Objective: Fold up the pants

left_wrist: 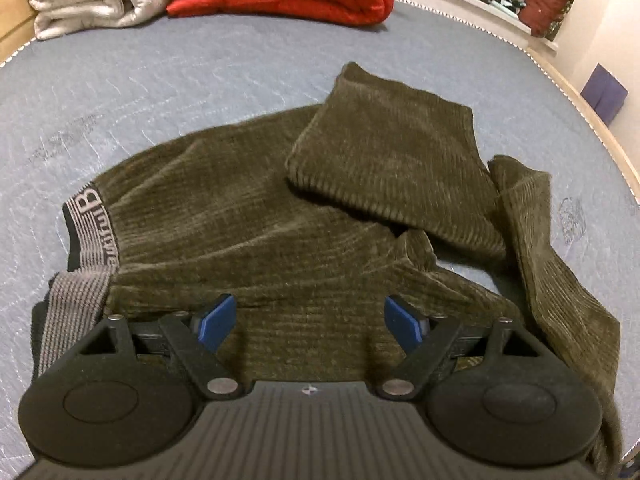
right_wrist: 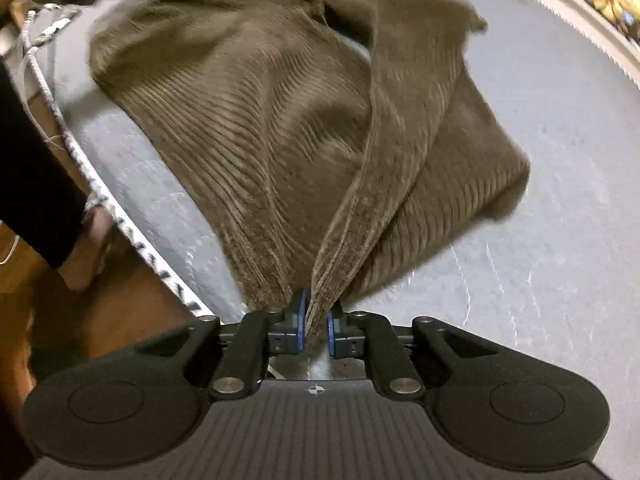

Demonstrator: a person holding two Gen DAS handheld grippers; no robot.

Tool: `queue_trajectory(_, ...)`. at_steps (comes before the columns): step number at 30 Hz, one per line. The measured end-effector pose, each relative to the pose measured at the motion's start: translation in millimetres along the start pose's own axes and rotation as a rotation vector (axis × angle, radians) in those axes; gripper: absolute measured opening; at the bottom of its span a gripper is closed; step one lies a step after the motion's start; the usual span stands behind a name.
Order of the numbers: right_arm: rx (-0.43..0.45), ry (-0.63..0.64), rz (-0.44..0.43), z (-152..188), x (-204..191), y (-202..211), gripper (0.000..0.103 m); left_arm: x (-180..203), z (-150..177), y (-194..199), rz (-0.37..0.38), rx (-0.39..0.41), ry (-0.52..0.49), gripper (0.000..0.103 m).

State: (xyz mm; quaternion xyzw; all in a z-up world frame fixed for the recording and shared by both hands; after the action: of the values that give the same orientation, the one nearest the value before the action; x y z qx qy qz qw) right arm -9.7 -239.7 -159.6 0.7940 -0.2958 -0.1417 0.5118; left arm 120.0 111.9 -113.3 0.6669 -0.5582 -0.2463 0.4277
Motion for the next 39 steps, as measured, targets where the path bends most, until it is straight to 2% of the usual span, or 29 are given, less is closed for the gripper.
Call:
queue_trajectory(1, 0.034, -0.017, -0.011, -9, 5, 9, 0.014, 0, 1, -1, 0.0, -0.005, -0.002, 0.085)
queue_trajectory(2, 0.07, -0.037, -0.018, -18, 10, 18, 0.021, 1, 3, -3, 0.001, -0.012, -0.006, 0.085)
queue_trajectory(5, 0.197, -0.09, 0.046, -51, 37, 44, 0.051, 2, 8, -8, 0.002, -0.036, -0.012, 0.085)
queue_trajectory(6, 0.239, -0.111, 0.073, -59, 46, 53, 0.054, 2, 11, -12, 0.004, -0.049, -0.013, 0.085)
queue_trajectory(8, 0.277, -0.144, 0.112, -78, 64, 59, 0.054, -1, 13, -18, -0.002, -0.064, -0.009, 0.085)
queue_trajectory(11, 0.331, -0.219, 0.193, -110, 90, 54, 0.064, -8, 15, -25, -0.027, -0.072, -0.011, 0.085)
queue_trajectory(14, 0.311, -0.272, 0.212, -139, 96, 11, 0.064, -16, 13, -31, -0.048, -0.073, -0.006, 0.085)
queue_trajectory(18, 0.256, -0.213, 0.256, -182, 84, -54, 0.064, -25, 10, -35, -0.058, -0.092, 0.037, 0.085)
queue_trajectory(20, 0.22, -0.19, 0.272, -194, 78, -79, 0.064, -25, 7, -34, -0.051, -0.102, 0.071, 0.085)
queue_trajectory(23, 0.162, -0.104, 0.344, -207, 70, -110, 0.059, -22, 2, -30, -0.025, -0.114, 0.12, 0.085)
queue_trajectory(25, 0.142, -0.09, 0.367, -211, 74, -117, 0.035, -18, 0, -27, -0.015, -0.109, 0.131, 0.085)
queue_trajectory(26, 0.138, -0.108, 0.361, -211, 77, -119, 0.019, -15, 0, -26, -0.012, -0.105, 0.131, 0.085)
queue_trajectory(27, 0.148, -0.136, 0.347, -211, 81, -116, 0.01, -13, 1, -25, -0.008, -0.104, 0.127, 0.085)
queue_trajectory(28, 0.17, -0.159, 0.355, -210, 87, -107, 0.008, -11, 2, -24, -0.002, -0.106, 0.12, 0.085)
queue_trajectory(30, 0.22, -0.198, 0.403, -203, 103, -79, 0.008, -9, 3, -24, 0.004, -0.108, 0.112, 0.085)
queue_trajectory(33, 0.335, -0.359, 0.453, -171, 142, -12, 0.007, -9, 6, -22, 0.009, -0.1, 0.104, 0.085)
queue_trajectory(36, 0.428, -0.562, 0.517, -106, 188, 55, 0.007, -11, 8, -18, 0.018, -0.092, 0.077, 0.085)
queue_trajectory(38, 0.426, -0.713, 0.601, -45, 215, 88, 0.007, -15, 10, -15, 0.019, -0.089, 0.065, 0.085)
queue_trajectory(39, 0.403, -0.822, 0.648, -2, 229, 102, 0.007, -17, 11, -15, 0.02, -0.091, 0.062, 0.085)
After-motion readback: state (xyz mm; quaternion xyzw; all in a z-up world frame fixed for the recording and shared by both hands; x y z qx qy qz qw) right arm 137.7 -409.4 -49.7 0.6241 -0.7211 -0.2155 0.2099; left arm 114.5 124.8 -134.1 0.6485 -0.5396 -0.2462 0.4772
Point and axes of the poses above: each gripper's, at about its wrist camera, not at the fingertips, and y roughly against the way its jaws point, x to its right, z to its underside, the point moved 10 cm from there along -y, roughly the way its jaws point, and after that the axes turned 5 degrees about y, right-handed, at the moved point
